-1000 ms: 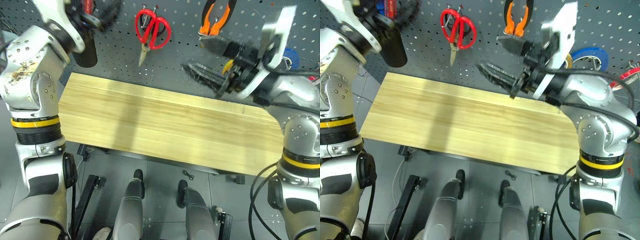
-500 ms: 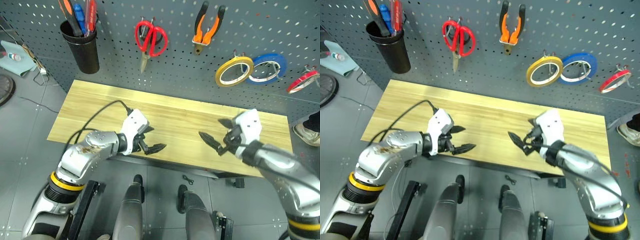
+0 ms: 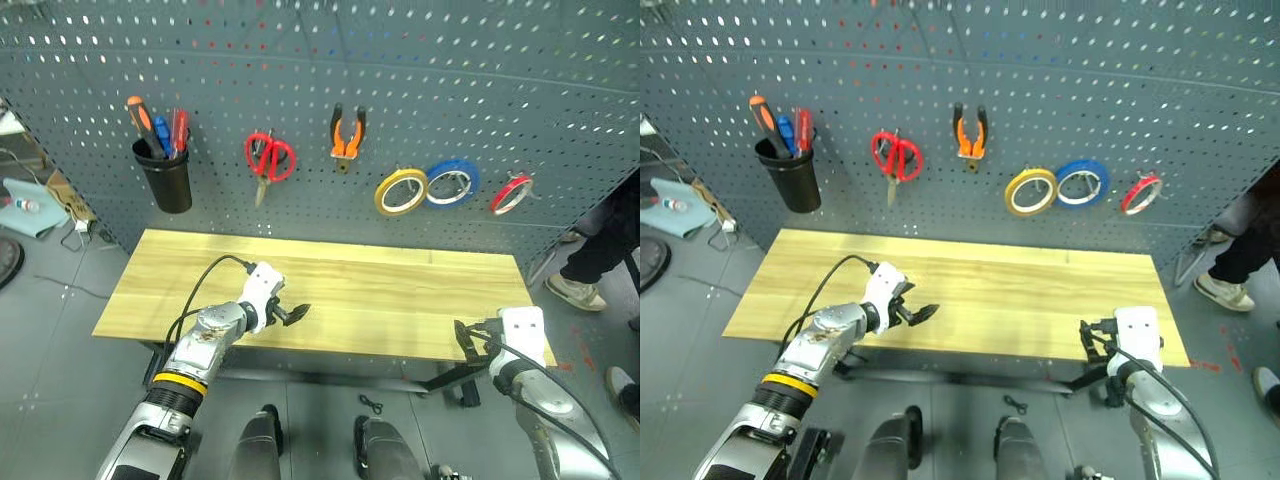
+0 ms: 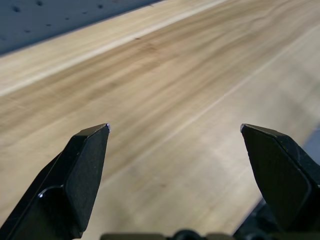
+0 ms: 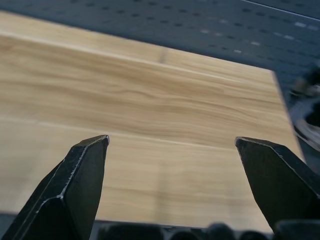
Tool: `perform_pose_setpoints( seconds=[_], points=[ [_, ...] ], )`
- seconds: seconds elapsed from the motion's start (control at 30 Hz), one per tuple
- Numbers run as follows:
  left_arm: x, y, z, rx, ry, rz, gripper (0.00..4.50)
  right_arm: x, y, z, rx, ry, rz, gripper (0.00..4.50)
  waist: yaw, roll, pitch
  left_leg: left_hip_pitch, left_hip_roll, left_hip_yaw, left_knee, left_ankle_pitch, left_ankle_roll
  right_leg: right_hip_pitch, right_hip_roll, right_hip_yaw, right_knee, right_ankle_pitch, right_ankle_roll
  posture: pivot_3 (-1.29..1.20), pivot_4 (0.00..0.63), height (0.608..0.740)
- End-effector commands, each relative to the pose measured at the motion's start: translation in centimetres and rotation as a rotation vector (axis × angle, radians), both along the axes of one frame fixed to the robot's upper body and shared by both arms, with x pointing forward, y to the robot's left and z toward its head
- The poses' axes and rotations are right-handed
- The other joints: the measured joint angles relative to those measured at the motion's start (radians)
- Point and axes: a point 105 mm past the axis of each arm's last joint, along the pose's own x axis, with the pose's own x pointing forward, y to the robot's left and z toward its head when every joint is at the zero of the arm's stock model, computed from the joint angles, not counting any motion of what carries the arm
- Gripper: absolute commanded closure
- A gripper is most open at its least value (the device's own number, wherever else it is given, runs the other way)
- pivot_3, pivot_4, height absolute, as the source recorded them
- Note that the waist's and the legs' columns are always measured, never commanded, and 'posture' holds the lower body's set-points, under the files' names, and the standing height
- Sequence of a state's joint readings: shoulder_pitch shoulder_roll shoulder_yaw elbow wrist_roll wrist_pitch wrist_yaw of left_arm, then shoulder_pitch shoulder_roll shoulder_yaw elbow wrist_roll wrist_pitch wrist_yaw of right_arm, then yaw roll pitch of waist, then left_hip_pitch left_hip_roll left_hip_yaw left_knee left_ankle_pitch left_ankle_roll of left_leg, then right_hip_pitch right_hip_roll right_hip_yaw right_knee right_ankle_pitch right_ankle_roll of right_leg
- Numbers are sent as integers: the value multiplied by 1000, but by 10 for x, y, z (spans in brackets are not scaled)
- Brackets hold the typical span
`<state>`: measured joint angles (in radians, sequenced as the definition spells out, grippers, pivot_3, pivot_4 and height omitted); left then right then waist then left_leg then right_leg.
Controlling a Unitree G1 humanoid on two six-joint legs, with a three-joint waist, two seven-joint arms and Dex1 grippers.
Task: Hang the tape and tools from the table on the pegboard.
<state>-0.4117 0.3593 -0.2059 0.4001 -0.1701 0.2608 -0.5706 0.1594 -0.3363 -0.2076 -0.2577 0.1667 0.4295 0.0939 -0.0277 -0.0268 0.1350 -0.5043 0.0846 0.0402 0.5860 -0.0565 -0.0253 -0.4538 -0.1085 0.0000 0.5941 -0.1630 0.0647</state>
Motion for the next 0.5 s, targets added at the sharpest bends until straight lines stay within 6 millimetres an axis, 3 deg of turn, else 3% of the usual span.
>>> perform_pose_setpoints(
  seconds=[0.03,0.2,0.5],
  points=[
    [5,8,0,10,-53,38,29,9,-7,11,-10,-80,-48,0,-7,1,-22,2,0,0,-1,0,0,1,0,0,0,0,0,-70,6,740],
    [8,13,-4,6,-62,66,29,20,-11,0,16,-80,-109,0,-19,4,-66,18,0,1,-12,0,-1,14,0,-1,-2,-5,-3,-56,0,740],
    [15,3,-4,5,-69,36,29,34,-8,-5,22,-79,-113,0,-17,9,-88,27,0,3,-14,-4,-3,20,-1,0,0,-11,-4,-35,0,740]
  ],
)
